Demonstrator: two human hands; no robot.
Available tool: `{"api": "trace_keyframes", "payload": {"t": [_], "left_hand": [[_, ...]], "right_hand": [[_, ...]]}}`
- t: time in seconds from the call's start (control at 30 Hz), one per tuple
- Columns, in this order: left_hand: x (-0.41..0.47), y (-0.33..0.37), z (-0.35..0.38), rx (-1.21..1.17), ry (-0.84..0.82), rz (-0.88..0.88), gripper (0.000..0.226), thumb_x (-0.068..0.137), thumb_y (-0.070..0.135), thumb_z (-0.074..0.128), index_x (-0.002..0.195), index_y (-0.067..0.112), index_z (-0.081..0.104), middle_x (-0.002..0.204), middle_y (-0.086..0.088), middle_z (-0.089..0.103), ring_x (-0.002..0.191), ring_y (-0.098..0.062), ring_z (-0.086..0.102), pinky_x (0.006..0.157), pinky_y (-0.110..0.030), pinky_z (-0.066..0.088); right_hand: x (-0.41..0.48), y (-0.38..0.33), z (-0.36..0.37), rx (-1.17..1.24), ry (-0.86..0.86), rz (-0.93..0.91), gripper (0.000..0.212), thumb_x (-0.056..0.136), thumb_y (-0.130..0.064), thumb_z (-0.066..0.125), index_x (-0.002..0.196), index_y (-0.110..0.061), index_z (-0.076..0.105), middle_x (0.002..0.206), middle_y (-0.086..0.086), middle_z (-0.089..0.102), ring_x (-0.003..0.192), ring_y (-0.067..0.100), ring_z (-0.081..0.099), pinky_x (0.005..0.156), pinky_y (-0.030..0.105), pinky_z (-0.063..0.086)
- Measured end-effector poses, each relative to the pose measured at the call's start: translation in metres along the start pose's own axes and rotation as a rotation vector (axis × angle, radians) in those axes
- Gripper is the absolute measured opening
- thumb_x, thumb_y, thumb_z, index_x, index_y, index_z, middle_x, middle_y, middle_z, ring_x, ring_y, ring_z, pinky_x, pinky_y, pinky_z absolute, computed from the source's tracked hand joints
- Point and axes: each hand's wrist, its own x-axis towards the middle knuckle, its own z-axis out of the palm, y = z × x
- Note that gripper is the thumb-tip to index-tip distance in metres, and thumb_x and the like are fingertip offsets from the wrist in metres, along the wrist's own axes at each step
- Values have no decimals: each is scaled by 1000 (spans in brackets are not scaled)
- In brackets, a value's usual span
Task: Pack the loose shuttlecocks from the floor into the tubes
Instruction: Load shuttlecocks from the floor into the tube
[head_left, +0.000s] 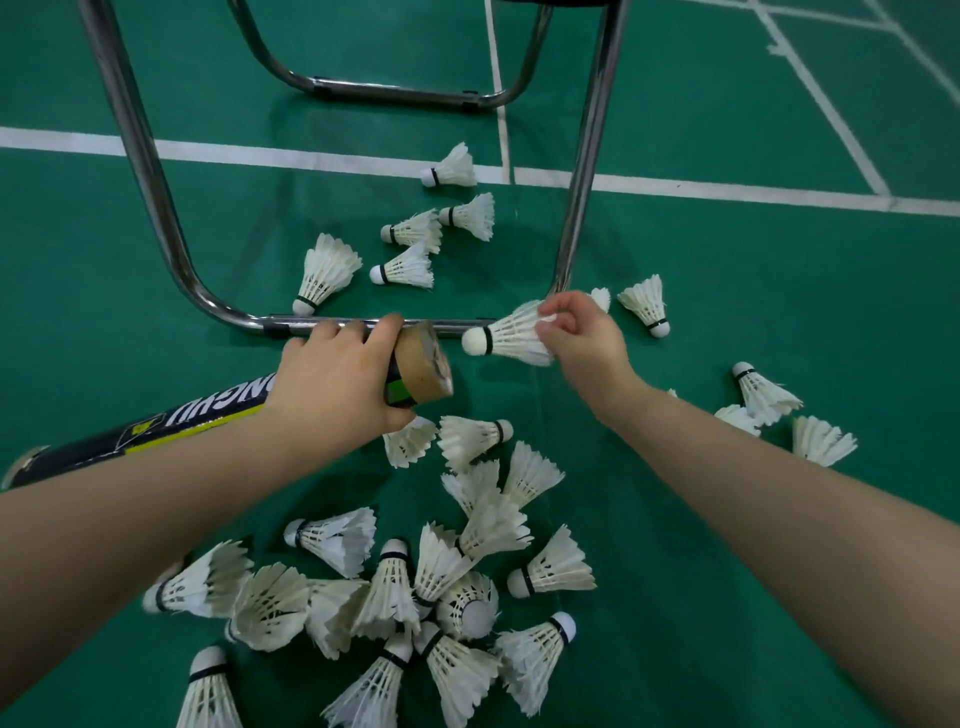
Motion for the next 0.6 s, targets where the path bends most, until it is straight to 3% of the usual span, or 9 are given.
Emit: {"api": "trace_keyframes", "payload": {"t": [0.1,0.23,0.3,0.37,0.47,0.53,0.6], "left_hand": [[3,14,-4,-12,14,16,81,69,55,69,135,22,35,120,-8,57,110,-33,49,85,-43,43],[2,32,-7,-36,28,36,81,70,54,69,135,22,34,118,-7,57,108,-32,49,85,-42,43],[-1,39,-7,-37,15,32,80,70,55,68,134,24,33,118,-6,56,109,-30,48,85,-42,43],[-3,48,-7,-32,5,28,82,69,56,68,135,25,31,120,-5,55,112,-29,47,87,-42,43],[-7,61,-8,-33,3,7,87,68,57,70,137,26,27,124,-5,53,117,-29,45,90,-42,41],[-11,69,-8,-58,23,-10,89,67,56,71,139,25,28,123,-7,53,117,-31,45,90,-43,41],[-17,75,-6,-77,42,-23,90,68,52,72,141,24,29,123,-9,55,115,-32,46,89,-44,41]], "right_hand": [[-21,-2,-3,-7,-42,-103,26,92,-5,51,82,-28,47,43,-16,45,43,0,34,49,17,32],[-41,-5,-8,-10,-85,-134,24,92,-8,52,84,-29,44,50,-20,52,54,-3,44,58,14,37],[-48,-9,-8,9,-148,-136,22,93,-8,51,88,-29,44,65,-13,60,69,8,52,70,24,42],[-54,-11,-5,72,-221,-90,22,94,-9,48,89,-30,45,78,2,60,75,18,51,73,32,42],[-62,-16,-3,159,-271,22,12,98,-21,42,92,-27,50,86,-1,57,83,16,52,82,32,41],[-63,-18,-5,156,-347,87,28,100,-35,35,111,-21,56,109,1,60,105,16,54,98,32,40],[-64,-23,-11,83,-519,131,46,98,-45,35,128,-15,53,132,2,54,121,13,48,102,26,33]]}}
